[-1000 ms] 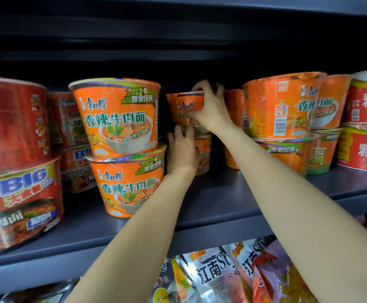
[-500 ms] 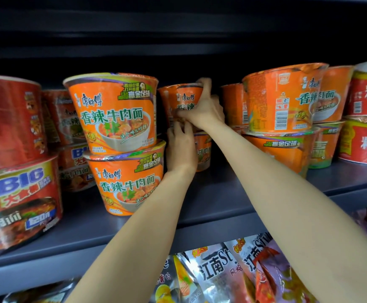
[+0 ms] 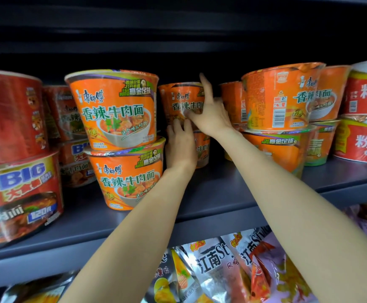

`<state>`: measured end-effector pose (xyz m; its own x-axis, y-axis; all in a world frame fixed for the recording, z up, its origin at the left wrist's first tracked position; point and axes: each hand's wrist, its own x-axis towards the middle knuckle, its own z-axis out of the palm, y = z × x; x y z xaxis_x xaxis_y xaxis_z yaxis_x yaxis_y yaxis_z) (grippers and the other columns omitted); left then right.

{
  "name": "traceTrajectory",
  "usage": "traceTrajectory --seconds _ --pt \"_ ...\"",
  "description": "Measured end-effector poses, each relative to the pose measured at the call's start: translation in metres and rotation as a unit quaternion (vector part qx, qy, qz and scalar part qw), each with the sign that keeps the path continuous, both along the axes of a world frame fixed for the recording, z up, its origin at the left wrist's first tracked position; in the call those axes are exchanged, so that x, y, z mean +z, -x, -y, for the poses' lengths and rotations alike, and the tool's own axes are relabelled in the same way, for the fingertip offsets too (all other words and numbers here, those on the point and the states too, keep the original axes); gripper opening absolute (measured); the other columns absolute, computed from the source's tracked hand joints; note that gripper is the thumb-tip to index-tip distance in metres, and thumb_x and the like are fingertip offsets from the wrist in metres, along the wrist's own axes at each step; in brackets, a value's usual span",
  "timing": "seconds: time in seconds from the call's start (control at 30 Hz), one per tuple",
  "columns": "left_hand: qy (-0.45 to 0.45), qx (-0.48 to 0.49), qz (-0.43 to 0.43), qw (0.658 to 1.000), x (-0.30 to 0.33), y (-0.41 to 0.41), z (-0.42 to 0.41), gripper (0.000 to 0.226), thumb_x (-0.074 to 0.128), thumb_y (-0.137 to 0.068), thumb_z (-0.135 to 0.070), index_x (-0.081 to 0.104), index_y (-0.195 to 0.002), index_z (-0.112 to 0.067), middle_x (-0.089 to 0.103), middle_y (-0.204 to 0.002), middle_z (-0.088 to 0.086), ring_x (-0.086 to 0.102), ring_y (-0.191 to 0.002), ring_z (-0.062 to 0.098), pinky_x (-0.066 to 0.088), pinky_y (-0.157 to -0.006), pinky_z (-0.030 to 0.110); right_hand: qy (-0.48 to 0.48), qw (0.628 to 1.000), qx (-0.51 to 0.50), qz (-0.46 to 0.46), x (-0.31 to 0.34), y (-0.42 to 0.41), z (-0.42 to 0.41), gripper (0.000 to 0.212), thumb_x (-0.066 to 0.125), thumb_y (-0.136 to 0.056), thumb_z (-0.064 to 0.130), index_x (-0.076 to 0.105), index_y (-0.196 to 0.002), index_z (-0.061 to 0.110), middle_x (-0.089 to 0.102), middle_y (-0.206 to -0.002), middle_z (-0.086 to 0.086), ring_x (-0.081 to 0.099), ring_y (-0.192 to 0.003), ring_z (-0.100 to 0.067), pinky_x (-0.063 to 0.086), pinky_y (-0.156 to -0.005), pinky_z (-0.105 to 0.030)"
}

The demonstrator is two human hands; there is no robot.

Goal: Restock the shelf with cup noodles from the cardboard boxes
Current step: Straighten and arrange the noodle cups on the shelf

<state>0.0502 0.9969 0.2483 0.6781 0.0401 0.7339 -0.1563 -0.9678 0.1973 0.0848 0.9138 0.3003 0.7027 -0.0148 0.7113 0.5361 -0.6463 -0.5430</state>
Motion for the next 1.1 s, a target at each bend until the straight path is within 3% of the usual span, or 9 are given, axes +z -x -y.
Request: traceTrajectory --seconds 0.1,0.2,0.37,0.43,0.5,0.63,0.73,0.83,1.1 --pt "0.02 -0.007 0.002 1.0 0.002 0.005 0.001 0.063 0.062 -0.082 -0.003 0.033 -0.138 -0.005 0.033 -0.141 0.016 0.031 -0.13 0.033 0.04 -0.097 0.04 -0.026 0.999 0.023 -0.003 -0.019 0.017 0.012 0.083 0.056 -0.093 0.015 0.001 -0.151 0.035 0.038 -0.141 -0.018 0.05 -0.121 -0.033 0.042 -0.1 -0.04" --pt "0.015 -0.031 0.03 0.999 0.008 0.029 0.009 0.058 0.059 -0.085 -0.007 0.034 -0.136 -0.004 0.037 -0.138 0.016 0.039 -0.124 0.032 0.042 -0.093 0.036 -0.03 0.999 0.022 0.005 -0.04 0.036 0.028 0.08 0.055 -0.09 0.003 0.007 -0.152 0.023 0.031 -0.148 -0.017 0.037 -0.133 -0.03 0.031 -0.107 -0.031" --pt "-0.122 -0.136 0.224 0.957 0.002 0.105 0.004 0.022 0.056 -0.085 -0.011 0.059 -0.107 -0.01 0.06 -0.094 0.006 0.056 -0.086 0.025 0.043 -0.058 0.031 0.054 0.998 0.011 0.007 -0.061 0.045 0.037 0.077 0.059 -0.09 0.014 0.012 -0.151 0.022 0.026 -0.15 -0.018 0.032 -0.136 -0.032 0.029 -0.11 -0.036" --pt "-0.161 -0.118 0.293 0.935 -0.004 0.125 -0.013 0.016 0.056 -0.086 -0.014 0.064 -0.1 -0.011 0.063 -0.09 0.004 0.055 -0.086 0.025 0.043 -0.064 0.03 0.083 0.996 0.009 -0.004 -0.065 0.038 0.031 0.078 0.064 -0.088 0.021 0.015 -0.149 0.022 0.029 -0.146 -0.02 0.039 -0.129 -0.035 0.032 -0.107 -0.04" --pt "-0.169 -0.067 0.33 0.926 -0.01 0.132 -0.036 0.019 0.058 -0.087 -0.021 0.067 -0.101 -0.013 0.066 -0.103 0.003 0.052 -0.1 0.027 0.041 -0.082 0.037 0.07 0.996 0.023 -0.054 -0.065 0.031 0.022 0.08 0.069 -0.085 0.023 0.017 -0.147 0.021 0.03 -0.141 -0.023 0.043 -0.122 -0.039 0.035 -0.103 -0.043" --pt "-0.173 0.024 0.267 0.948 -0.023 0.124 -0.076 0.037 0.065 -0.081 -0.04 0.064 -0.111 -0.019 0.059 -0.122 0.008 0.039 -0.121 0.027 0.029 -0.105 0.051 -0.037 0.984 0.051 -0.167 -0.061 0.016 0.008 0.079 0.077 -0.078 0.031 0.022 -0.133 0.015 0.036 -0.133 -0.017 0.049 -0.114 -0.032 0.04 -0.095 -0.038" --pt "-0.203 0.03 0.248 0.947 -0.027 0.117 -0.095 0.036 0.069 -0.078 -0.038 0.066 -0.108 -0.019 0.06 -0.119 0.006 0.04 -0.121 0.026 0.028 -0.107 0.054 -0.088 0.982 0.057 -0.158 -0.064 0.009 -0.002 0.082 0.081 -0.073 0.032 0.022 -0.127 0.014 0.044 -0.129 -0.014 0.053 -0.114 -0.03 0.045 -0.097 -0.041" --pt "-0.2 0.018 0.276 0.94 -0.028 0.114 -0.1 0.028 0.067 -0.079 -0.032 0.068 -0.103 -0.017 0.063 -0.114 0.003 0.042 -0.115 0.025 0.03 -0.103 0.046 -0.095 0.986 0.037 -0.134 -0.061 0.011 -0.006 0.089 0.082 -0.072 0.032 0.018 -0.133 0.02 0.047 -0.13 -0.013 0.055 -0.113 -0.031 0.046 -0.094 -0.043" --pt "-0.2 0.015 0.294 0.935 -0.032 0.111 -0.1 0.025 0.065 -0.082 -0.03 0.068 -0.102 -0.016 0.063 -0.116 0.005 0.043 -0.11 0.027 0.033 -0.095 0.044 -0.023 0.991 -0.018 -0.134 -0.058 0.012 -0.02 0.099 0.073 -0.08 0.036 0.001 -0.147 0.029 0.036 -0.135 -0.02 0.053 -0.114 -0.04 0.045 -0.088 -0.045"
